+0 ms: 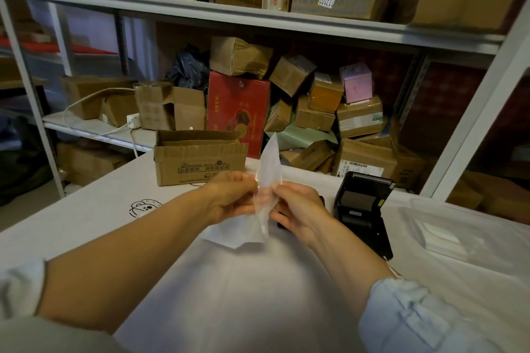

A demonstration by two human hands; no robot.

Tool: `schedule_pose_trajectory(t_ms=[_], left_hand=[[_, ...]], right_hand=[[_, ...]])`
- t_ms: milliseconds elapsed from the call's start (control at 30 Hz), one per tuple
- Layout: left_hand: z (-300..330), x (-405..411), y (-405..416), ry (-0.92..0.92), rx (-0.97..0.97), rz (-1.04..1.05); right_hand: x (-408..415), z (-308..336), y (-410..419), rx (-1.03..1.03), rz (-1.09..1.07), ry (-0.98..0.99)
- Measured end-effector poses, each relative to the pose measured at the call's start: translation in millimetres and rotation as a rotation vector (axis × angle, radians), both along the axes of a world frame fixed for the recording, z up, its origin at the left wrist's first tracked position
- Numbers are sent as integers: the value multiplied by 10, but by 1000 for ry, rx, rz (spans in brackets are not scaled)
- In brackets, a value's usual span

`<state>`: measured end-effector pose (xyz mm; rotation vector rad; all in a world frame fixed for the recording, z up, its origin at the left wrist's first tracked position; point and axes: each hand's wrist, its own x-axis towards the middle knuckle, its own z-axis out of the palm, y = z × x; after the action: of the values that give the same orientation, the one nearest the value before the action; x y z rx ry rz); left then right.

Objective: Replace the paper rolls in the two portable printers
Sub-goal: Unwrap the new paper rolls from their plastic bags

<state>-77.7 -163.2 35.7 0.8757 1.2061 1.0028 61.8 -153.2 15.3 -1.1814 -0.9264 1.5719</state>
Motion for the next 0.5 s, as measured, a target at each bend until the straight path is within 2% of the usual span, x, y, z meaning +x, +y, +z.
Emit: schedule_pose_trajectory(t_ms=[67,133,200,300,367,434,500], left_hand=[[-22,-64,30,-102,-48,88],[-55,-169,62,-282,-130,176],[-56,-206,24,-370,-176,139],[-60,-183,-72,-277,-135,-100],[-119,-179,-85,-76,-118,-199],[-183,-189,-85,138,-119,-155],[-257,-243,-68,160,-156,-55]], right_hand=[[11,-22,18,-61,-39,111],[52,-59,57,-180,-85,278],[63,-89,61,-262,-84,334],[-29,-164,40,-262,-29,295],[-68,-202,41,-203,-32,228],[-64,-208,50,-124,-56,102],[-45,-224,56,-91,-67,-32]])
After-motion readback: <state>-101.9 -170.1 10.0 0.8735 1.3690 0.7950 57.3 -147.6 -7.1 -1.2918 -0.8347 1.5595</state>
